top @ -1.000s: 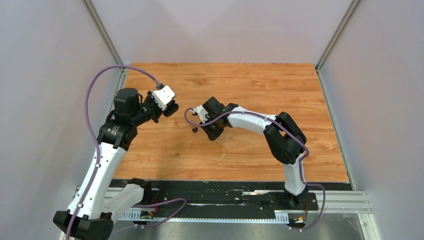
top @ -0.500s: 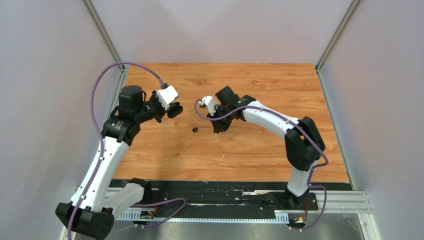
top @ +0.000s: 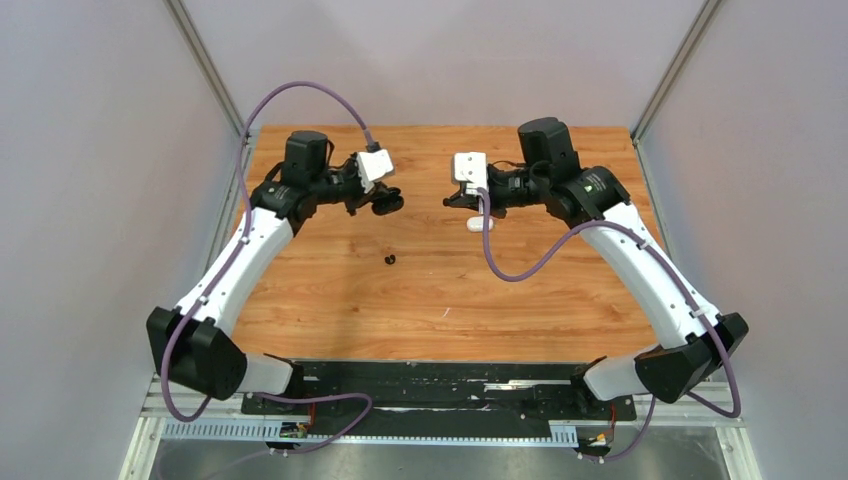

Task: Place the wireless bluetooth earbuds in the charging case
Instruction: Insert the right earbud into the right side groove of the charging case.

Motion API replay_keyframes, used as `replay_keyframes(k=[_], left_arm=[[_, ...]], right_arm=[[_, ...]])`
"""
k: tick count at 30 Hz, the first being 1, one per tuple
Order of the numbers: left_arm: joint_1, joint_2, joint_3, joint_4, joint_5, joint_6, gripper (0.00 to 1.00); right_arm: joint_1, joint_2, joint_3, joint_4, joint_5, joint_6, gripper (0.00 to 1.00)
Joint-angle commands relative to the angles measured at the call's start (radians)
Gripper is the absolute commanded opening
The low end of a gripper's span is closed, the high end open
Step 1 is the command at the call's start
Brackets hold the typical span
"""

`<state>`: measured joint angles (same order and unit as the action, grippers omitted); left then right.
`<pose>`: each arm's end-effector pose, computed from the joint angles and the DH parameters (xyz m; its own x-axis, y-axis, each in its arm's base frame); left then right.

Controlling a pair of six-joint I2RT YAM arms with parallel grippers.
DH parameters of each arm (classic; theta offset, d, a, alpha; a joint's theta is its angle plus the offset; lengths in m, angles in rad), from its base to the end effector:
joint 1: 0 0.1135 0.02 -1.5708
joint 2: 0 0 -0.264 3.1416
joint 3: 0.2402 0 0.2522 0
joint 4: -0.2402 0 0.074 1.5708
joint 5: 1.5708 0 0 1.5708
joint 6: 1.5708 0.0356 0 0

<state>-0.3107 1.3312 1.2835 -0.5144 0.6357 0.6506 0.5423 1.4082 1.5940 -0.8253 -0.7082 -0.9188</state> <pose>0.2713 -0.1093 0.3635 0.0349 0.5006 -0.8649 0.8837 0.3887 0.2607 0.2347 0.1685 0.4179 0.3568 -0.4899 -0.7954 -0.9154 -0.0135 -0.4023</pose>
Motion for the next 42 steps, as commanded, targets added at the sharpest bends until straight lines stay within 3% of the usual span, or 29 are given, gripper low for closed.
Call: replay_keyframes(k=[1,13,42], left_arm=[[-0.06,0.072,0.083,0.1,0.073,0.053,0.0],[-0.123,0.067,0.005,0.285,0.187,0.066,0.0],[-0.157,-0.028,-0.065,0.192,0.216,0.219,0.0]], right_arm=[[0.003,0.02,0.083,-0.117,-0.105,-0.11,0.0],[0.037,0.133,0.196,-0.202,-0.056,-0.063,0.0],[0.111,0.246,0.268,-0.135,0.023,-0.134,0.0]])
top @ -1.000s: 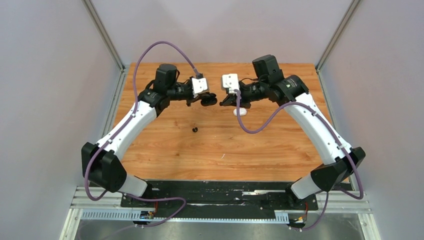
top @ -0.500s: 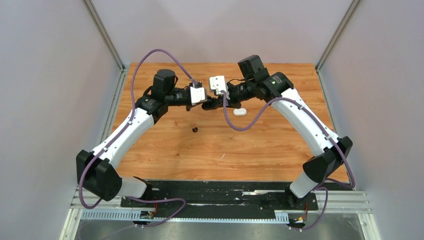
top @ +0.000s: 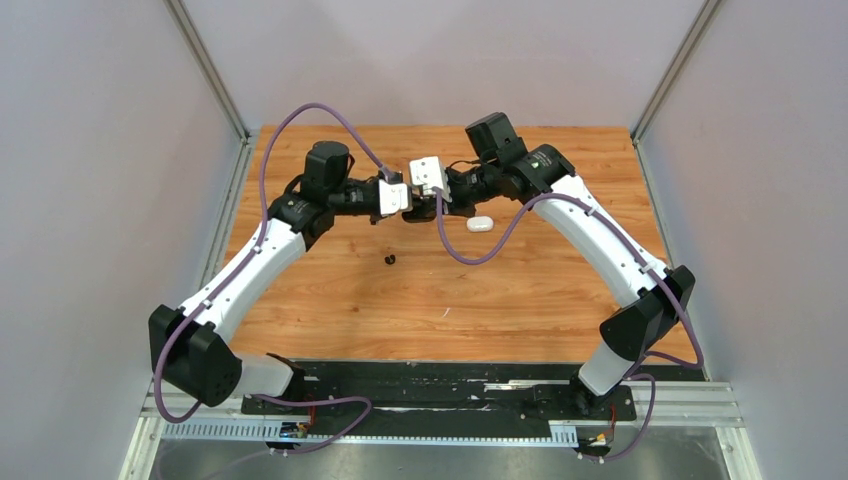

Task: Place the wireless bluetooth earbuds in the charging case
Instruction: Insert the right earbud into the right side groove of the charging case.

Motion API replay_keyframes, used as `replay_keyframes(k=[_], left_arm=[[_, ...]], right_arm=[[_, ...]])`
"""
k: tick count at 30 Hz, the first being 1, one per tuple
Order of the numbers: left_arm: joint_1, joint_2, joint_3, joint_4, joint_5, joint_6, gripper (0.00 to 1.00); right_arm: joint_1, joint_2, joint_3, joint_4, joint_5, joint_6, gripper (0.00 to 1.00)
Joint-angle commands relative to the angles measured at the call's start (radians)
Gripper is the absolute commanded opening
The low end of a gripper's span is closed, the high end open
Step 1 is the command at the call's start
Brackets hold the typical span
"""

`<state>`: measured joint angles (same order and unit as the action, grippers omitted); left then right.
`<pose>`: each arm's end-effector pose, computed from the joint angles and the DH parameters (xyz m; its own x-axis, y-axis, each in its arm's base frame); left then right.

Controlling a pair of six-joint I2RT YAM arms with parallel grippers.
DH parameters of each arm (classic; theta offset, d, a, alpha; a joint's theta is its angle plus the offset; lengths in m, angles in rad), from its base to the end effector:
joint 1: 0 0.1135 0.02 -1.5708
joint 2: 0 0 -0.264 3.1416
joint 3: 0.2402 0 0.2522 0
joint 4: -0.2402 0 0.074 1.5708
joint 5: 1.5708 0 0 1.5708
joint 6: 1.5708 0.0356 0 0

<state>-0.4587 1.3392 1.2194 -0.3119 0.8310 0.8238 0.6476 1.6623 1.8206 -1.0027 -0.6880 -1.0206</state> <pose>0.2563 -0.1559 0.3597 0.4055 0.3514 -0.8439 0.8868 0.0729 0.4564 0.2607 0.2255 0.3984 0.3722 -0.5441 -0.7519 -0.9278 -0.1953 -0.3180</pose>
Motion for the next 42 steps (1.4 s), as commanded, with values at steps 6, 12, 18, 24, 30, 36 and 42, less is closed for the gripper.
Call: replay_keyframes(k=[6,12,18,24,30,36,42], left_arm=[[-0.011,-0.037,0.003,-0.011,0.026,0.05,0.0],[-0.013,-0.046,-0.007,0.003,0.018,0.045,0.0],[-0.014,-0.054,-0.016,0.017,0.008,0.041,0.0],[-0.015,-0.057,-0.021,0.039,-0.001,0.027,0.0],[-0.015,-0.055,-0.022,0.06,0.004,-0.007,0.0],[-0.015,-0.053,-0.023,0.074,0.016,-0.038,0.0],[-0.015,-0.046,-0.019,0.079,0.023,-0.061,0.0]], right_arm=[[0.007,-0.001,0.023,0.044,0.03,-0.047,0.0],[0.007,0.001,0.018,0.036,0.041,-0.043,0.0],[0.012,0.004,0.013,0.008,0.043,-0.032,0.0],[0.016,0.019,0.025,-0.022,0.045,-0.024,0.0],[0.022,0.026,0.026,-0.039,0.046,-0.017,0.0],[0.03,0.039,0.031,-0.04,0.058,-0.007,0.0],[0.036,0.043,0.042,-0.041,0.031,0.007,0.0]])
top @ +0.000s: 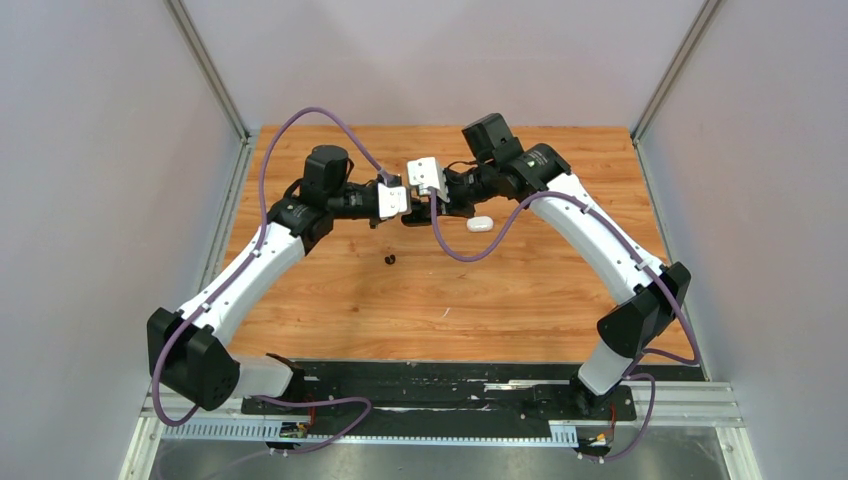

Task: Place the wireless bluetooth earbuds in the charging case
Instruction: Insert the right earbud into the right side groove of the charging case.

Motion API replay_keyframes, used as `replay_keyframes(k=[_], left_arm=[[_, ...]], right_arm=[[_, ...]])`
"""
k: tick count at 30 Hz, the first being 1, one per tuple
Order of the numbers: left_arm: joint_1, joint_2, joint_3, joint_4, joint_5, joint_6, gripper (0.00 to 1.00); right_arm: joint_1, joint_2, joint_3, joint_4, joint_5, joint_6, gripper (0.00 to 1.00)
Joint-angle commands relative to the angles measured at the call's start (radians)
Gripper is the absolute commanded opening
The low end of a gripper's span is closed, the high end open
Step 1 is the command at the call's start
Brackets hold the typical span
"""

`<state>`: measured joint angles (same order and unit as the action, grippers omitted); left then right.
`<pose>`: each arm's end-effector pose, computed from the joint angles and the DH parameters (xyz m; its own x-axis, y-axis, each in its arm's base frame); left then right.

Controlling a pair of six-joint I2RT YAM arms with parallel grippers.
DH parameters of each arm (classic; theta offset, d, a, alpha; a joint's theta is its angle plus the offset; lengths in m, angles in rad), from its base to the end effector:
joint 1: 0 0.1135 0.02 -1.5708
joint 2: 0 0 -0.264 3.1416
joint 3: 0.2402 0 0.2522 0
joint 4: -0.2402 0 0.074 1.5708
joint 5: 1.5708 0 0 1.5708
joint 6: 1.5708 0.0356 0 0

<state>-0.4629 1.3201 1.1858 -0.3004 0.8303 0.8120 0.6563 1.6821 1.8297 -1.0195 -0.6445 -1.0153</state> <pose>0.2515 -0.1549 0.3546 0.3940 0.3505 -0.8496 0.8929 0.0732 0.4443 0.2632 0.2297 0.3928 0.3548 -0.5841 -0.7301 -0.9341 -0.1873 -0.3041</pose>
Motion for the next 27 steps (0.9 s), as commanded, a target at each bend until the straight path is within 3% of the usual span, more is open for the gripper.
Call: replay_keyframes(k=[1,17,27], left_arm=[[-0.011,-0.026,0.015,0.068,0.024,-0.051,0.0],[-0.011,-0.016,0.019,0.114,0.007,-0.113,0.0],[-0.015,-0.037,0.015,0.153,0.055,-0.209,0.0]], right_arm=[[0.028,0.023,0.032,-0.025,-0.017,0.002,0.0],[0.028,0.061,0.071,-0.106,-0.003,0.006,0.0],[0.058,0.094,0.075,-0.088,0.099,0.043,0.03]])
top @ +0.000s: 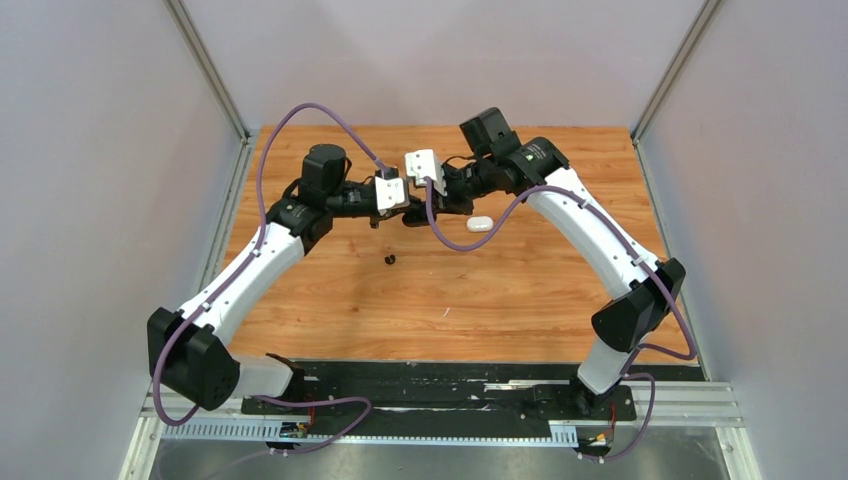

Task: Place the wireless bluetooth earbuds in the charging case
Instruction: Insert the right earbud into the right side groove of the charging case.

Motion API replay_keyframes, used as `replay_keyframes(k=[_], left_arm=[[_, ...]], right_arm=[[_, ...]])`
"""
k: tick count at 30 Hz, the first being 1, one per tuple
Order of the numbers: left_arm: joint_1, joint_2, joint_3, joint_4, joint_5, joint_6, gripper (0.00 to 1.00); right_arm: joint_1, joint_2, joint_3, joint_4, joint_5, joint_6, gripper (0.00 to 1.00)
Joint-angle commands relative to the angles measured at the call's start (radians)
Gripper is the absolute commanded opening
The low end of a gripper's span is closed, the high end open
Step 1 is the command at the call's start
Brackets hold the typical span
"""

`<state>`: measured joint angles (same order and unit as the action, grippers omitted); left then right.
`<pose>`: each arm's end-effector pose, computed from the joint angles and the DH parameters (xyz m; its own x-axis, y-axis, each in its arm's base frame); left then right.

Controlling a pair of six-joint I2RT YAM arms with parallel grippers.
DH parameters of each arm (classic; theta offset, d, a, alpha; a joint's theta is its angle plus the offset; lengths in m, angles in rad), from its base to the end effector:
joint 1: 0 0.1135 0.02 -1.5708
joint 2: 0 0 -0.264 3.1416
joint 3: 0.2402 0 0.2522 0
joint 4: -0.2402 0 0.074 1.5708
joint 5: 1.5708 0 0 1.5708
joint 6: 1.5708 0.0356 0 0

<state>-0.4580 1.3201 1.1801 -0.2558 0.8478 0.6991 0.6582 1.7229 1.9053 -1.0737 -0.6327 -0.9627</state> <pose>0.2532 -0.1546 0.3569 0.3229 0.3155 -0.8923 0.9214 0.1104 0.3725 0.2676 0.2335 0.3980 0.2945 -0.6089 -0.7365 -0.9548 -0.1559 -0.2530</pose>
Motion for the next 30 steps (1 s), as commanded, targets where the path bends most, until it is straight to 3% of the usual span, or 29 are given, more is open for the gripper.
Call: replay_keyframes(k=[1,17,30], left_arm=[[-0.021,-0.039,0.018,0.107,0.038,-0.094,0.0],[-0.031,-0.024,0.01,0.116,-0.049,-0.083,0.0],[-0.037,-0.031,-0.028,0.244,-0.063,-0.292,0.0]], right_arm=[[0.057,0.054,0.0,-0.034,0.087,-0.01,0.02],[0.058,0.076,0.057,-0.173,-0.002,-0.14,0.0],[0.07,0.089,0.054,-0.185,0.028,-0.141,0.0]])
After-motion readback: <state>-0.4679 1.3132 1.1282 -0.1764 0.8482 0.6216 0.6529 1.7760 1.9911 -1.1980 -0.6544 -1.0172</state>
